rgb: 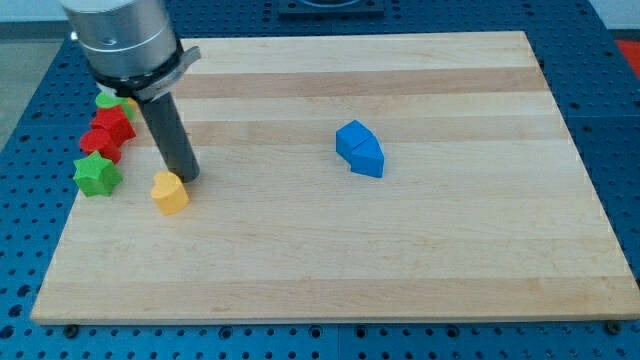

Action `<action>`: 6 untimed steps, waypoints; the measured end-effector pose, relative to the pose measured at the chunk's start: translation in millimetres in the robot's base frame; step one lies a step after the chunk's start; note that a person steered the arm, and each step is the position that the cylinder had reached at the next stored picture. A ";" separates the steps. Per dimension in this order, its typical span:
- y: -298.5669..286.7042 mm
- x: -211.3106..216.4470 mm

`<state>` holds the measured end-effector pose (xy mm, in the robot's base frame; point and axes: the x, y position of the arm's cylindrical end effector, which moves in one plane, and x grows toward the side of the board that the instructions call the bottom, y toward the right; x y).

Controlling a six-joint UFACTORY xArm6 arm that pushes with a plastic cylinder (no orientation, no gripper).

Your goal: Push the yellow heart closer to the green star

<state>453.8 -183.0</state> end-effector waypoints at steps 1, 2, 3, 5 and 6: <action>23.2 0.0; 50.1 7.1; 39.0 25.1; -48.6 49.5; -65.3 51.9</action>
